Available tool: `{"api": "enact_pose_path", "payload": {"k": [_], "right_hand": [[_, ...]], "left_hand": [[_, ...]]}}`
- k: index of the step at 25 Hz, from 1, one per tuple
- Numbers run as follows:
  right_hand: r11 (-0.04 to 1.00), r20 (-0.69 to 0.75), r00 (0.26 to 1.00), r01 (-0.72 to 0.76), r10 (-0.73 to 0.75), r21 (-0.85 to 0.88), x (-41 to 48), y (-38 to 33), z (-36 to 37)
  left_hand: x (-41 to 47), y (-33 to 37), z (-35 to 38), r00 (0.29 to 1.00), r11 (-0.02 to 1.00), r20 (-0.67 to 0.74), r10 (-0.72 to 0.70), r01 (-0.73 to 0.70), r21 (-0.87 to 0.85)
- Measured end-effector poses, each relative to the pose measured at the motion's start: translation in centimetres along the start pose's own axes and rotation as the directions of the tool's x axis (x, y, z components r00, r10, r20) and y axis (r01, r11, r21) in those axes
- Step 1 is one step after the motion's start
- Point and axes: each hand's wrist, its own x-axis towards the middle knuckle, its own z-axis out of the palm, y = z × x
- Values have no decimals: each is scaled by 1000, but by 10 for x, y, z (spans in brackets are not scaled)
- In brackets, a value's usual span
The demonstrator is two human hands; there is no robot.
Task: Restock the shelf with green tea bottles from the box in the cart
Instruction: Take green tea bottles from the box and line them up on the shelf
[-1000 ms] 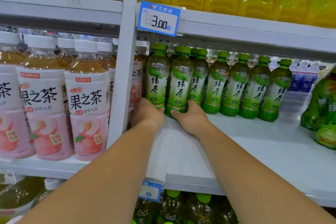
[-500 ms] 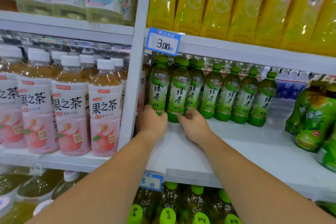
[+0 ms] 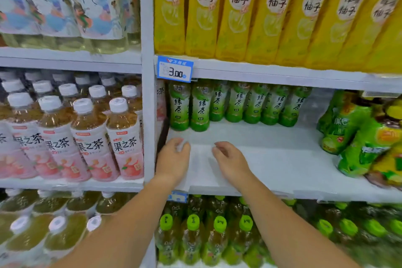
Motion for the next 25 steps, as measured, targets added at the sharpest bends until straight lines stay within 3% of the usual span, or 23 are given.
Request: {"api": "enact_pose_path", "payload": {"k": [5, 11, 15, 19, 23, 25], "right_hand": [[974, 111, 968, -227, 224, 16, -60, -19, -29], [874, 221, 854, -485, 470, 16, -158, -74, -98], [831, 208, 812, -557, 546, -5, -225, -101, -146], [800, 110, 799, -598, 591, 48, -294, -128, -179], [796, 18, 799, -601, 602, 74, -359, -145, -201], [776, -75, 773, -621, 630, 113, -392, -150, -214]], "left_hand": [[-55, 31, -24, 970, 979, 136, -202, 201, 18], [-139, 80, -65, 862, 920, 322, -392, 372, 123], [-199, 138, -89, 786, 903, 445, -430, 389, 184], [-248, 188, -97, 718, 910, 559, -414, 315, 270], [-285, 213, -93, 678, 947, 662, -319, 246, 204], [-304, 218, -85, 625, 959, 728, -281, 217, 183]]}}
